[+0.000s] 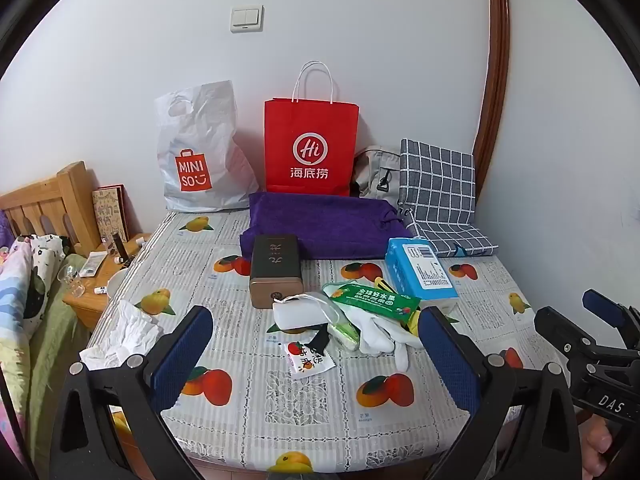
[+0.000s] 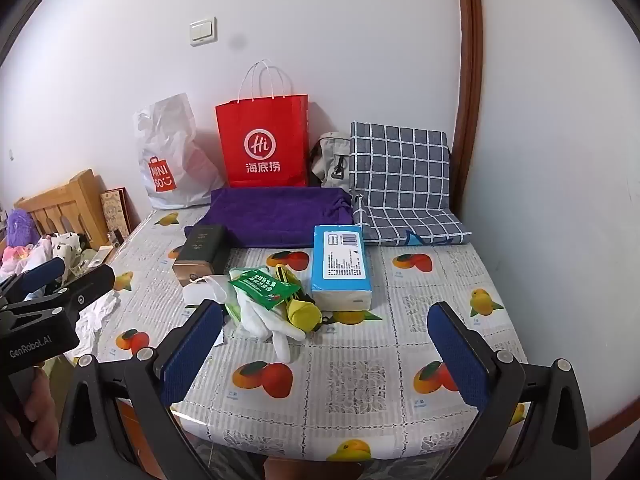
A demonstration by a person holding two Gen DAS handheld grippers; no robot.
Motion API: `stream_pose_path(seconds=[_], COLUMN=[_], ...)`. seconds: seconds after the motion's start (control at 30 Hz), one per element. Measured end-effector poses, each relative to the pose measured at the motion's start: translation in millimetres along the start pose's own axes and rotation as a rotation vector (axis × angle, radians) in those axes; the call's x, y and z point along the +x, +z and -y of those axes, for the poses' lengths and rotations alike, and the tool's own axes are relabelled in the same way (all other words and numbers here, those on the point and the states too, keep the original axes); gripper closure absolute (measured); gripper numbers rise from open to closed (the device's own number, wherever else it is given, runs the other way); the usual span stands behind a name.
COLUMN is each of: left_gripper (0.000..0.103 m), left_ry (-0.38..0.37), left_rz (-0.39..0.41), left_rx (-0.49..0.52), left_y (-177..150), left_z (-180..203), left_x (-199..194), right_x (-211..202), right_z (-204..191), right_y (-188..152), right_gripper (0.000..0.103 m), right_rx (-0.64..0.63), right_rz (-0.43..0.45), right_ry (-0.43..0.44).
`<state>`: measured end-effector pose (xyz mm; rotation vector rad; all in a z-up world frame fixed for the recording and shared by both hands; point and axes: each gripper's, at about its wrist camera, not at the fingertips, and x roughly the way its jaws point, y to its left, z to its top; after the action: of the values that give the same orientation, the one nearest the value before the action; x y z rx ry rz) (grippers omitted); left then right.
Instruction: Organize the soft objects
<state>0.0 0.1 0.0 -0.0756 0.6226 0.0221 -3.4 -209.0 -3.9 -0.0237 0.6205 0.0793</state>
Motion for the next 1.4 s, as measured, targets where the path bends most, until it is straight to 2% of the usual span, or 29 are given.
stream_pose_path(seconds=[1.4], left_gripper=[0.0], left_ry=[-0.003], left_rz=[0.008], left_rx=[-0.004], left_y=[-0.1], left_z=[-0.1], left_x=[-0.1], right_x=[-7.1], right_z=[-1.3], right_y=[1.9], right_gripper=[0.002], right_rx=[0.009], right_rz=[0.019], right_ry=[0.009])
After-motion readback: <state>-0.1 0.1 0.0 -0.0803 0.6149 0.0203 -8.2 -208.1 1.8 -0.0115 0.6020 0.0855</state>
